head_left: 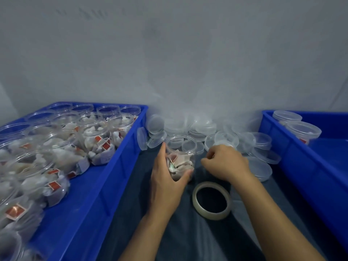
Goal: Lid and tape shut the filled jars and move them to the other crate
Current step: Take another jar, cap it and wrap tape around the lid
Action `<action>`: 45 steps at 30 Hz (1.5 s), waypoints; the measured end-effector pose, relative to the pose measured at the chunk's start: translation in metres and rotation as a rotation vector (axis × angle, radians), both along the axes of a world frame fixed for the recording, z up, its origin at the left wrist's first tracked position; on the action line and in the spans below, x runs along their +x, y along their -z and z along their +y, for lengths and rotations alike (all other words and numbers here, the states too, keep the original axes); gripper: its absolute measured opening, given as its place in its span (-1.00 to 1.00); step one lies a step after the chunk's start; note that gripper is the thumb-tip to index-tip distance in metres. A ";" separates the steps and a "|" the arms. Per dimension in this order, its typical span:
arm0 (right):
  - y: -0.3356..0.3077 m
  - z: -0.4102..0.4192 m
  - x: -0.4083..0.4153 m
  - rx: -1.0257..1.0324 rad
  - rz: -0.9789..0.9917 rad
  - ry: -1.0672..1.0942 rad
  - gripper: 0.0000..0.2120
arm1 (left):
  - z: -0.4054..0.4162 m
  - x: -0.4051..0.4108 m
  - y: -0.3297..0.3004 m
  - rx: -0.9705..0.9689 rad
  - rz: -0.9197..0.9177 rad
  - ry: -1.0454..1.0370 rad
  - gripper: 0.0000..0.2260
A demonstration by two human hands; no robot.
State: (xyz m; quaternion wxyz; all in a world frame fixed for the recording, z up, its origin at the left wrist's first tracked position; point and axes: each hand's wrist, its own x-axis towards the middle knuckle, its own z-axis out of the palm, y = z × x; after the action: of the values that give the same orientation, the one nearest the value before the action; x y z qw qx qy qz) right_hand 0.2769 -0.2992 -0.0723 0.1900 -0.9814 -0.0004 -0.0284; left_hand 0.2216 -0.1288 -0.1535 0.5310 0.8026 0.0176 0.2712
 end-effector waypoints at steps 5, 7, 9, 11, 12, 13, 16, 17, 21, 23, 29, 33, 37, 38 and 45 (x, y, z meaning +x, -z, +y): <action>-0.032 -0.010 0.006 0.229 -0.145 -0.022 -0.75 | -0.001 -0.002 0.000 0.046 -0.006 -0.019 -0.05; -0.045 -0.013 0.005 0.397 -0.194 -0.090 -0.73 | -0.003 -0.004 -0.001 0.082 -0.018 -0.027 -0.05; -0.058 -0.016 0.000 0.554 -0.232 -0.149 -0.76 | -0.006 -0.008 -0.003 0.121 -0.029 -0.028 -0.06; -0.067 -0.020 -0.003 0.654 -0.275 -0.178 -0.74 | -0.010 -0.012 -0.007 0.158 -0.044 -0.015 -0.06; -0.070 -0.022 -0.005 0.695 -0.285 -0.196 -0.74 | -0.012 -0.014 -0.008 0.175 -0.055 -0.008 -0.08; -0.071 -0.022 -0.006 0.733 -0.286 -0.218 -0.73 | -0.013 -0.015 -0.009 0.192 -0.067 -0.003 -0.09; -0.067 -0.019 -0.005 0.799 -0.222 -0.283 -0.70 | -0.016 -0.019 -0.011 0.245 -0.097 -0.003 -0.13; -0.064 -0.016 -0.004 0.799 -0.192 -0.298 -0.69 | -0.017 -0.020 -0.012 0.267 -0.107 -0.004 -0.14; -0.046 -0.010 0.004 0.688 -0.192 -0.310 -0.66 | -0.017 -0.022 -0.013 0.320 -0.133 0.002 -0.14; -0.040 -0.010 0.010 0.598 -0.245 -0.286 -0.63 | -0.016 -0.022 -0.012 0.329 -0.131 0.002 -0.13; -0.031 -0.008 0.016 0.496 -0.283 -0.287 -0.75 | -0.017 -0.020 -0.009 0.316 -0.137 0.014 -0.10; -0.027 -0.003 0.015 0.522 -0.321 -0.281 -0.86 | -0.016 -0.020 -0.008 0.308 -0.147 0.021 -0.09; -0.033 -0.002 0.010 0.520 -0.358 -0.335 -0.79 | -0.017 -0.018 -0.008 0.324 -0.200 -0.021 -0.11; -0.036 -0.003 0.008 0.510 -0.333 -0.366 -0.76 | -0.017 -0.018 -0.008 0.327 -0.215 -0.034 -0.12; -0.042 -0.010 0.001 0.443 -0.064 -0.556 -0.71 | -0.017 -0.021 -0.012 0.214 -0.217 0.004 -0.16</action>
State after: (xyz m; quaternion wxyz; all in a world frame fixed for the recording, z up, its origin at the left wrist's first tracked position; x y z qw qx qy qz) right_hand 0.2782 -0.3091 -0.0305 0.3987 -0.8773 -0.2672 -0.0057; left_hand 0.2003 -0.1463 -0.1413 0.4418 0.8206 -0.0703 0.3556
